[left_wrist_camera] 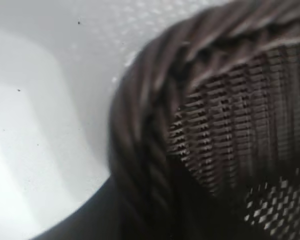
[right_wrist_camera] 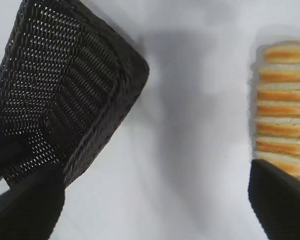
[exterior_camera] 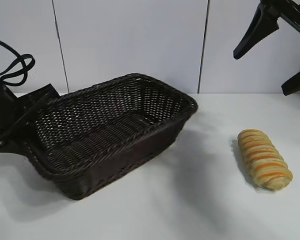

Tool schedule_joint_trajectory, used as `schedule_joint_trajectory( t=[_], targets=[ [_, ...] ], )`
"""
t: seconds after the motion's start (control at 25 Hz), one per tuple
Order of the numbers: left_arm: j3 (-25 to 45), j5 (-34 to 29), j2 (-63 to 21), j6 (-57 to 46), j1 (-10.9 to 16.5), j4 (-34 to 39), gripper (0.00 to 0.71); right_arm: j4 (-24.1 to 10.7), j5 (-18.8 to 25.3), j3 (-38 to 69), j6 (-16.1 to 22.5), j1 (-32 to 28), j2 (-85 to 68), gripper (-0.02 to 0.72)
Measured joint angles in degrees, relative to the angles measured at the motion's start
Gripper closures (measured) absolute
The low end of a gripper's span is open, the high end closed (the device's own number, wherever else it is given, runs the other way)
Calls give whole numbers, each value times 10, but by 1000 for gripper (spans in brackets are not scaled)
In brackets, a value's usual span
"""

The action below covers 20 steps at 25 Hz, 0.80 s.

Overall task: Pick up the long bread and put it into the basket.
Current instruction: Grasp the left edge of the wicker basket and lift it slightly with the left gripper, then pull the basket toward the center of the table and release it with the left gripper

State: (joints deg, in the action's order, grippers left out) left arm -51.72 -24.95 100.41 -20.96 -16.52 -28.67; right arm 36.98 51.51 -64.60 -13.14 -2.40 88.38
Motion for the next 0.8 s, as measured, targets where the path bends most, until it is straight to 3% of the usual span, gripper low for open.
schedule_joint_trajectory(
  t=[0.36,0.64,0.8],
  targets=[
    [-121,-68,2,43,1,-9,613,1,0,0,0,0,0,9],
    [-251,-247,40,154,38,61,613,1,5,0,0,0,0,9],
    [-327,-317,84,230,54,73,613,1,12,0,0,0,0,9]
  ],
)
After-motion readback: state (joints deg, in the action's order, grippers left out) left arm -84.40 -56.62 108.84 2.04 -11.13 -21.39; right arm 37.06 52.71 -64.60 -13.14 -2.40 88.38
